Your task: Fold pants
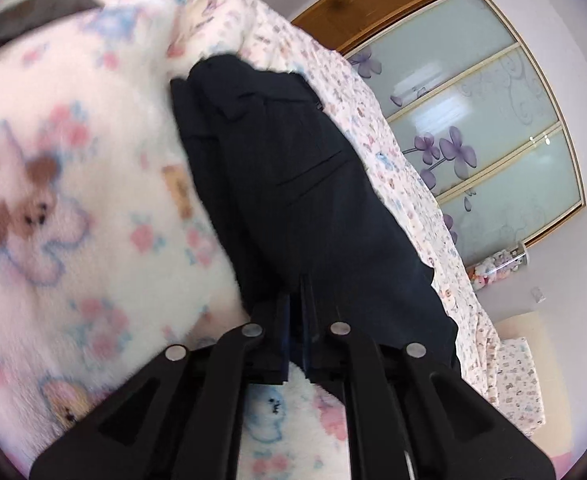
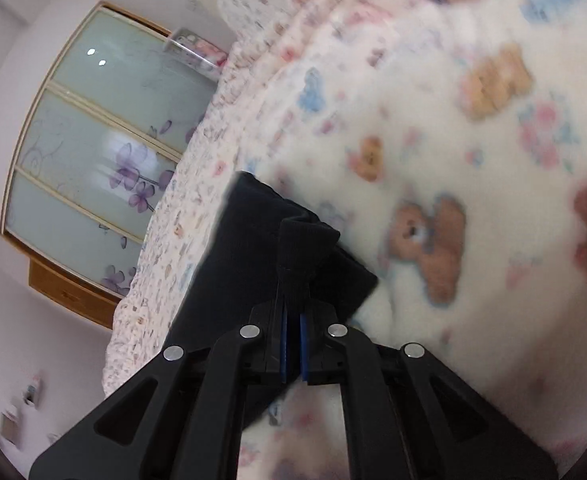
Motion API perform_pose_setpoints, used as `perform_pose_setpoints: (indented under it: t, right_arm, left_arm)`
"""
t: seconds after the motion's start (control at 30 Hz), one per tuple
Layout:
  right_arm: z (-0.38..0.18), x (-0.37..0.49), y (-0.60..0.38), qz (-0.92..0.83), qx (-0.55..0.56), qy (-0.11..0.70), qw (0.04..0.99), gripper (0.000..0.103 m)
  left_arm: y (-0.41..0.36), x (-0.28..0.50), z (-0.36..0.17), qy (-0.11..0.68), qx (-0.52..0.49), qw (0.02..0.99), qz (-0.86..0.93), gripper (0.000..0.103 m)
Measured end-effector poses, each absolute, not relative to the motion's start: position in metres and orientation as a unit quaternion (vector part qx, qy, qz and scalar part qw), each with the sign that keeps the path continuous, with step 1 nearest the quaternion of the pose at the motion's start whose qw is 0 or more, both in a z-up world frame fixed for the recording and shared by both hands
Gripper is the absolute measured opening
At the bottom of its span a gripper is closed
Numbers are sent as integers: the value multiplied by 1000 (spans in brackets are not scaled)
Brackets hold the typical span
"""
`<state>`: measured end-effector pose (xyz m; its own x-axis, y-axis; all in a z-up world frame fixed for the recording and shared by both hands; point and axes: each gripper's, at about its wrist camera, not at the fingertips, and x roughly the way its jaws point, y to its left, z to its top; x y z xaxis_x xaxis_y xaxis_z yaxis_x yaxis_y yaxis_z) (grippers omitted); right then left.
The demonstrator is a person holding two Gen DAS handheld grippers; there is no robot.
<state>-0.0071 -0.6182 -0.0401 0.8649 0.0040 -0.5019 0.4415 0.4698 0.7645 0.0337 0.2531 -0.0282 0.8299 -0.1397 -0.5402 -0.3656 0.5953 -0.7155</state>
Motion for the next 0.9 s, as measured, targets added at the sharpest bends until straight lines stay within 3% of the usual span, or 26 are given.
perform_pose_setpoints:
  t: [0.07,0.1,0.13,0.2,0.3,0.33,0.4,0.43,0.57,0.7,0.8,0.83,0.9]
  right_arm:
    - [-35,-10,-618,-127,494,215,833,4]
    - [-33,-10,-617,-128,489,215,836,4]
    - [-34,-10,-616,-130,485,220,836,5]
    - [-39,-9,-615,-140,487,240,828,8]
    - [-33,-14,-614,-146,496,248,819,15]
    - [-31,-16,-615,-151,500,245,817,16]
    - [-25,-31,-617,-171,515,225,810,18]
    - [-21,-38,-618,-179,519,214,808,26]
    - [14,-55,-606,-222,444,154,854,27]
    - [31,-37,-590,-122,398,130,900,28]
    - [-4,-10,-599,-139,434,223,862,64]
    - [-27,-2,-606,-139,457,268,837,56]
    - [-25,-7,-610,-139,456,257,841,52]
  left_arm:
    - [253,27,-20,271,-438,853,83,13]
    - [253,19,-14,253,-432,860,100,27]
    - [253,13,-7,232,-422,869,113,47]
    - [248,6,4,203,-399,884,135,69]
    - [235,6,18,191,-375,897,134,79]
    - [232,7,19,190,-372,899,134,86]
    - [224,8,22,184,-367,902,133,90]
    - [218,9,23,178,-364,905,130,90]
    - [193,18,29,159,-321,925,127,97]
    - [175,31,22,178,-271,938,123,101]
    - [181,48,8,234,-282,919,145,101]
    - [187,51,1,251,-295,909,153,101]
    - [198,56,-10,274,-320,893,159,101]
